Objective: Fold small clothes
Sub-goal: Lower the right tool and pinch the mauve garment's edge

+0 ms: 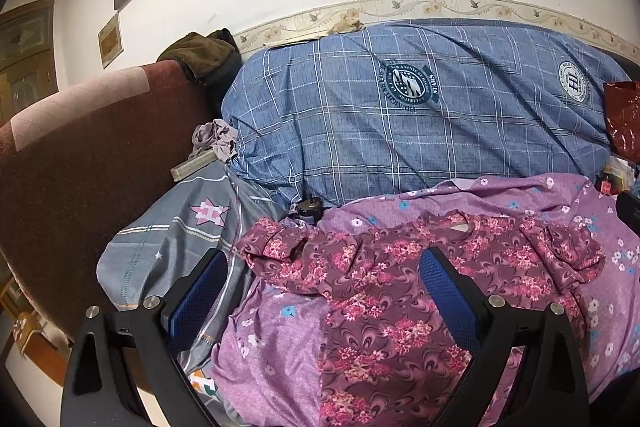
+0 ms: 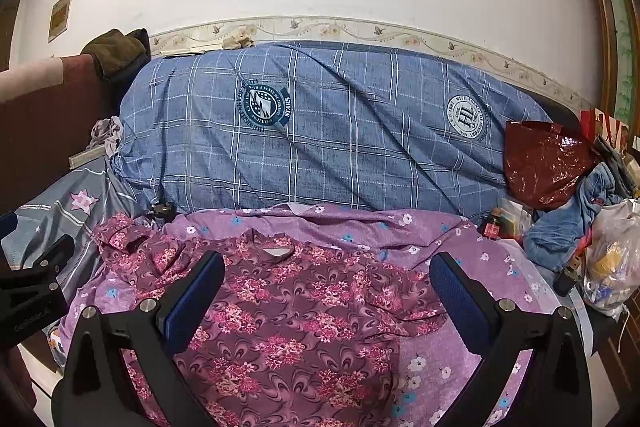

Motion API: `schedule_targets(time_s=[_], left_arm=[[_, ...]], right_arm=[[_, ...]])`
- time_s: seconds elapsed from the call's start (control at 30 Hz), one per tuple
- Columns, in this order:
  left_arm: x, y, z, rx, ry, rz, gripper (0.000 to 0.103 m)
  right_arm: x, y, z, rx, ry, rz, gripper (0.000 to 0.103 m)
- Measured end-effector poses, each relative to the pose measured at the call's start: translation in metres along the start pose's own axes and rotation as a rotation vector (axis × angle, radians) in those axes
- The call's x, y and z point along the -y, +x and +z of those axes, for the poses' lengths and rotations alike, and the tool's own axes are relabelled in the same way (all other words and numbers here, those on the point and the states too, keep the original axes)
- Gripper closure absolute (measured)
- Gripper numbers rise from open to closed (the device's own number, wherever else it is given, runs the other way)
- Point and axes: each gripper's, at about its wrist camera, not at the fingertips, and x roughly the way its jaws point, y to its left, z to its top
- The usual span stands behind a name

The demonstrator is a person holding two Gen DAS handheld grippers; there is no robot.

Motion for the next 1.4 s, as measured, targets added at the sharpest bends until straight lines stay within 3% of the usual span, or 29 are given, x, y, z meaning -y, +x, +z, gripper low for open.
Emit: schedule_targets(time_s=[0.3, 0.4, 0.5, 0.63, 0.73, 0.8, 0.9, 0.93, 1.0, 1.1, 1.2, 1.27, 1.33, 1.4], left_arm=[[0.005, 0.008, -0.002, -0.016, 0.016, -0.022, 0.005], [0.017, 0.042, -0.009, -0.11, 0.026, -0.073, 0.005], [0.03, 0.092, -0.021, -0.249, 0.015, -0.134, 0.005], [0.057, 0.161, -0.035, -0.377, -0.002, -0.155, 0.007], [0.078, 0.198, -0.03, -0.384, 0.013, -0.148, 0.007], [0.088, 0.221, -0.025, -0.373, 0.014, -0.146, 0.007], [0.097, 0.252, -0.023, -0.336, -0.01, -0.14, 0.007], [0.097, 0.262, -0.023, -0.318, -0.019, -0.137, 0.007], [0.097, 0.275, -0.032, -0.278, -0.012, -0.113, 0.007], [0.09, 0.292, -0.046, -0.288, -0.008, -0.101, 0.007], [0.077, 0.303, -0.051, -0.302, -0.03, -0.076, 0.007], [0.07, 0.306, -0.05, -0.308, -0.054, -0.056, 0.007], [0.064, 0.308, -0.049, -0.315, -0.084, -0.052, 0.007], [0.061, 0.308, -0.049, -0.304, -0.096, -0.056, 0.007]], right_arm=[[0.008, 0.003, -0.003, -0.018, 0.017, 0.023, 0.0], [0.035, 0.022, -0.014, -0.063, 0.053, 0.058, 0.0], [0.094, 0.056, -0.032, -0.138, 0.156, 0.079, 0.002], [0.17, 0.098, -0.053, -0.192, 0.333, 0.001, 0.011], [0.202, 0.137, -0.063, -0.282, 0.434, 0.047, 0.021], [0.202, 0.162, -0.065, -0.336, 0.441, 0.075, 0.024], [0.2, 0.201, -0.069, -0.411, 0.434, 0.071, 0.043], [0.206, 0.217, -0.073, -0.434, 0.465, 0.059, 0.046], [0.216, 0.237, -0.081, -0.457, 0.504, 0.022, 0.046], [0.229, 0.259, -0.09, -0.5, 0.534, -0.018, 0.049], [0.223, 0.251, -0.087, -0.451, 0.545, 0.039, 0.049], [0.206, 0.244, -0.08, -0.419, 0.521, 0.088, 0.044], [0.185, 0.248, -0.079, -0.441, 0.499, 0.135, 0.029], [0.165, 0.258, -0.083, -0.489, 0.466, 0.138, 0.027]])
